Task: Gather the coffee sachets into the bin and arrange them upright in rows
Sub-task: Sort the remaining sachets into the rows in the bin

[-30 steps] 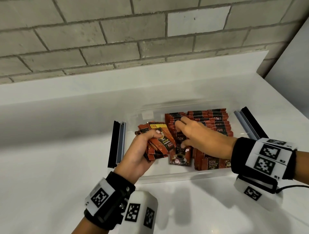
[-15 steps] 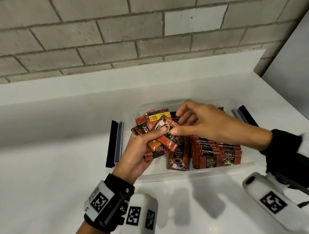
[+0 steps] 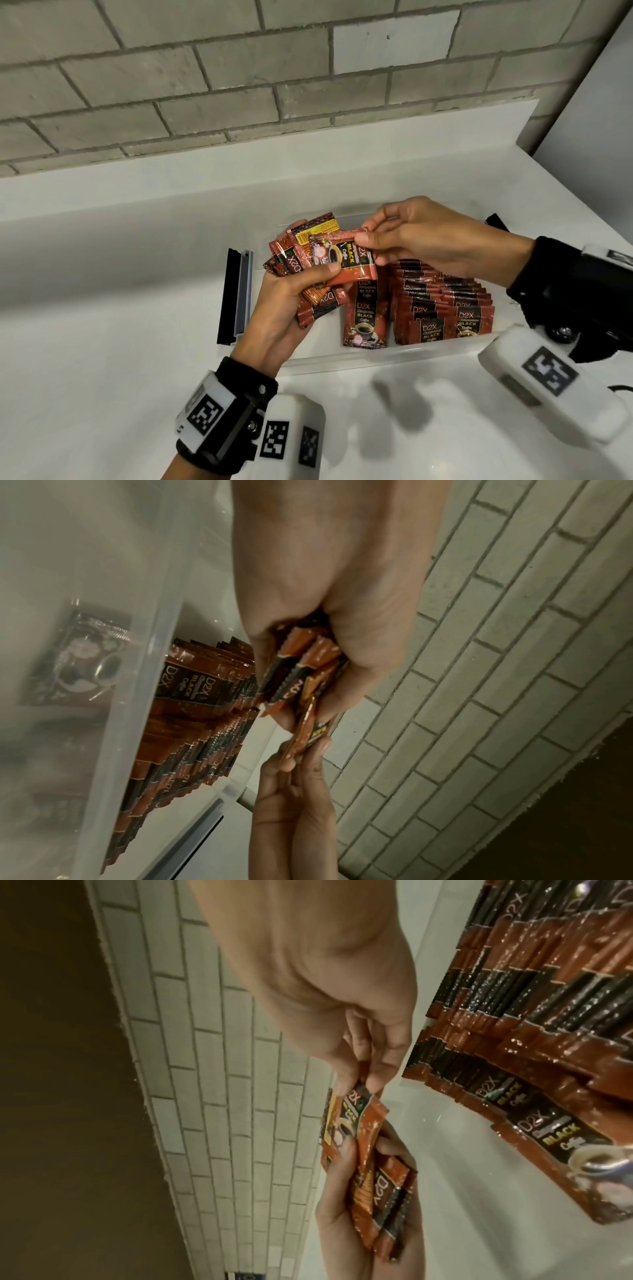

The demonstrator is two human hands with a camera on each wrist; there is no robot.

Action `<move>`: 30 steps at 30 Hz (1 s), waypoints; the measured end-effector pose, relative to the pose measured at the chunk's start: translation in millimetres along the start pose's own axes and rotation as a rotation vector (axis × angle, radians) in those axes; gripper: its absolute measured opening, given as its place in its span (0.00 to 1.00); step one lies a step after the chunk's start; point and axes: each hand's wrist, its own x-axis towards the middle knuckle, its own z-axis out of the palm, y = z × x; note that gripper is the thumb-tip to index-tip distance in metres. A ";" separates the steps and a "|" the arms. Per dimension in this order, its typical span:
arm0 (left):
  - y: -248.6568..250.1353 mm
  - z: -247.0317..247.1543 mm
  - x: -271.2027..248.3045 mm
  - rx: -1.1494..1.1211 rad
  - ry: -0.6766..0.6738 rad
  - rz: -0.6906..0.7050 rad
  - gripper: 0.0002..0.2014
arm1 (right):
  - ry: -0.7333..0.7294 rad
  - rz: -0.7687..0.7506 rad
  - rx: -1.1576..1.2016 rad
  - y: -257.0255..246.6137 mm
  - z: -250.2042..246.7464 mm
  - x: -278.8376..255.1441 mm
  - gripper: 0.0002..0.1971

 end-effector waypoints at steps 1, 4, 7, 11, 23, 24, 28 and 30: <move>0.4 0.2 0.2 -0.007 0.007 0.008 0.23 | 0.000 -0.004 0.035 -1.1 -0.7 1.8 0.06; 1.2 -1.6 0.7 -0.044 0.048 0.031 0.16 | 0.033 -0.037 -0.010 -3.0 -6.3 8.8 0.05; 3.1 -8.0 3.3 -0.189 0.170 0.069 0.16 | 0.015 -0.064 -0.252 -1.8 -19.7 16.1 0.02; 3.9 -9.6 4.5 -0.254 0.222 0.061 0.10 | -0.204 -0.097 -0.618 13.8 -19.1 23.3 0.02; 3.7 -3.1 0.6 -0.146 0.106 0.043 0.19 | -0.247 -0.236 -0.827 28.4 0.2 34.8 0.10; 3.3 -2.8 0.8 -0.142 0.099 0.045 0.20 | -0.201 -0.231 -0.785 23.2 -5.7 34.3 0.10; 3.5 -2.5 -0.2 -0.118 0.068 0.056 0.19 | -0.054 -0.168 -0.522 2.6 -26.5 27.1 0.08; 3.6 -2.4 -0.9 -0.116 0.070 0.070 0.20 | -0.013 -0.162 -0.381 -5.4 -28.3 19.2 0.08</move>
